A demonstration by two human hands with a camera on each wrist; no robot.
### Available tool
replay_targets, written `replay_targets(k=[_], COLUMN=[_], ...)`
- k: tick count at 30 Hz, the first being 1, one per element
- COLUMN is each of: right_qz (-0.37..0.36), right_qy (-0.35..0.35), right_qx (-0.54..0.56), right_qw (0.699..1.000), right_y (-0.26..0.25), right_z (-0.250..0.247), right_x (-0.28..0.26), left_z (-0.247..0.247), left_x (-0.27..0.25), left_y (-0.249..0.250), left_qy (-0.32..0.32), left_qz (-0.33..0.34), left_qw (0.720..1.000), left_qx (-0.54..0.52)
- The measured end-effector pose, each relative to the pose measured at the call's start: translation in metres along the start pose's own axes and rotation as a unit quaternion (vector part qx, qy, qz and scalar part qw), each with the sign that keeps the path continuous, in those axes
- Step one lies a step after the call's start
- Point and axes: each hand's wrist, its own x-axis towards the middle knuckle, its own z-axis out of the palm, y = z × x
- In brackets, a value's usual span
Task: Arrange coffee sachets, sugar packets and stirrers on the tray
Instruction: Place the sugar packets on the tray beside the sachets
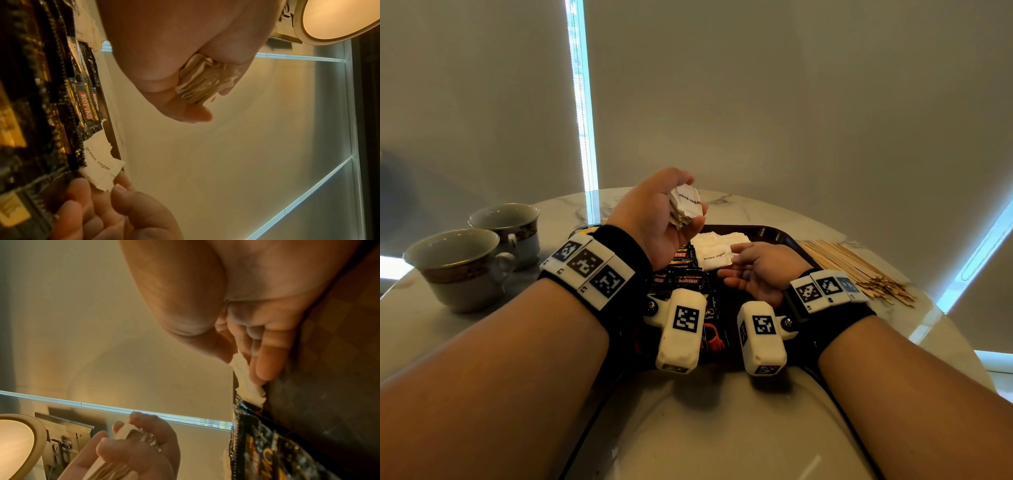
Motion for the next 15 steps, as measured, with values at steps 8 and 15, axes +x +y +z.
replay_targets(k=[8, 15], right_qz=[0.005, 0.005], right_qy=[0.001, 0.002], right_qx=[0.019, 0.024], right_qw=[1.0, 1.0], right_y=[0.0002, 0.0], right_z=[-0.0021, -0.0015], right_x=[-0.0001, -0.0002], left_z=[0.0002, 0.0003], left_x=[0.0001, -0.0006], left_y=[-0.001, -0.0011], left_qy=[-0.001, 0.002], left_qz=[0.0, -0.001], left_qw=[1.0, 1.0], left_qx=[0.004, 0.007])
